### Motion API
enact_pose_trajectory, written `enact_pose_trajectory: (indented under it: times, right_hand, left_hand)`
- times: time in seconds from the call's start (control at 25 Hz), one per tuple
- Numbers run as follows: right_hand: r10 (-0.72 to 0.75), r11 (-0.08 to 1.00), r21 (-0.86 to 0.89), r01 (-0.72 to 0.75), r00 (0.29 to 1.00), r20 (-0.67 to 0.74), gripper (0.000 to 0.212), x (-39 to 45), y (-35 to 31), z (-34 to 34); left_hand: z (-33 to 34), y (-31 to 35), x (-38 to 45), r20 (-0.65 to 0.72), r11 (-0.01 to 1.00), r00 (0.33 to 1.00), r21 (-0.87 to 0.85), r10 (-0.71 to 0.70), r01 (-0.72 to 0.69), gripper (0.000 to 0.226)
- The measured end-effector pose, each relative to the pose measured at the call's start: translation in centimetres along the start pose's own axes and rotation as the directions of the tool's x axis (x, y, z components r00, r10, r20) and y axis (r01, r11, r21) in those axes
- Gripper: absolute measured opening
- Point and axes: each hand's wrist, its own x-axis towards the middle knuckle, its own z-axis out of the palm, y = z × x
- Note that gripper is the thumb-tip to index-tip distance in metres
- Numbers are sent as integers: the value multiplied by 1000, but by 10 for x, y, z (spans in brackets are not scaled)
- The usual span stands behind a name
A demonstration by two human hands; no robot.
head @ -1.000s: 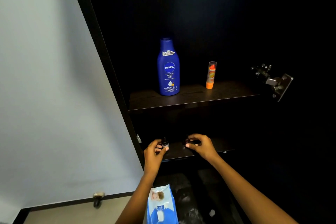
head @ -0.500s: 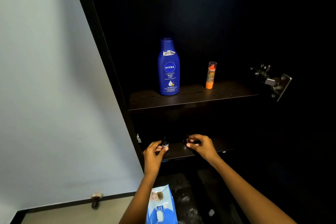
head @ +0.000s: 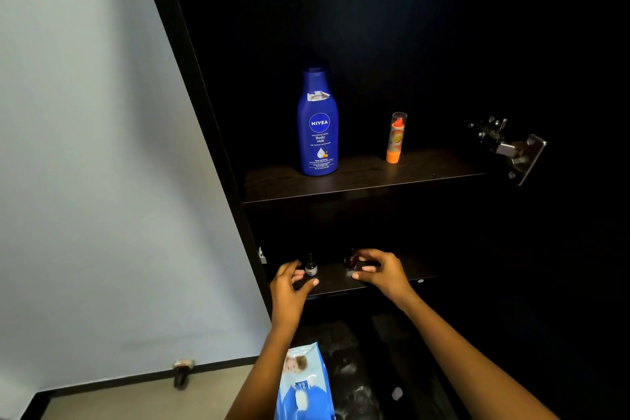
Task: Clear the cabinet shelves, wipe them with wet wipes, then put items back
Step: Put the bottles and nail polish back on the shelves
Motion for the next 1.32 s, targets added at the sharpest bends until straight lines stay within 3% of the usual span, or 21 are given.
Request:
enact_pose_trajectory:
  times: [0.2,0.4,0.52,0.68,0.84,0.96,1.16,1.32]
  right_hand:
    - [13,999,30,-11,999,-52,54,-14,10,-2]
    - [-56,998,-32,50,971,-231,21,-65,32,-18]
    - [51,996,-65,-68,969,-240,25,-96,71,-21]
    - [268,915,-283,-286,958,-101,22,-130,124,-7]
    - [380,668,-700,-254,925,27,36,-143,147,15]
    - [434,596,-763,-249,900,45,27,-139,158,28]
    - [366,733,-623,-273,930,23,27,-123,152,29]
    - [207,866,-467,-179,978,9,27,-107,110,15]
  left_hand:
    - [-2,2,-28,-98,998,994,-58,-44,39,64]
    - [10,2,-85,-181,999,983,-15,41,-44,43]
    - [41,-4,-122,-52,997,997,61,49,-46,36]
    - [85,-29,-154,190,988,982,153,-25,-4,27]
    - [109,-58,-174,265,975,959,220,-99,40,26]
    - [112,-66,-180,251,971,956,216,-153,99,17]
    - [105,-66,-171,223,961,958,245,-182,125,22]
    - [95,-45,-153,233,972,959,204,-162,115,37]
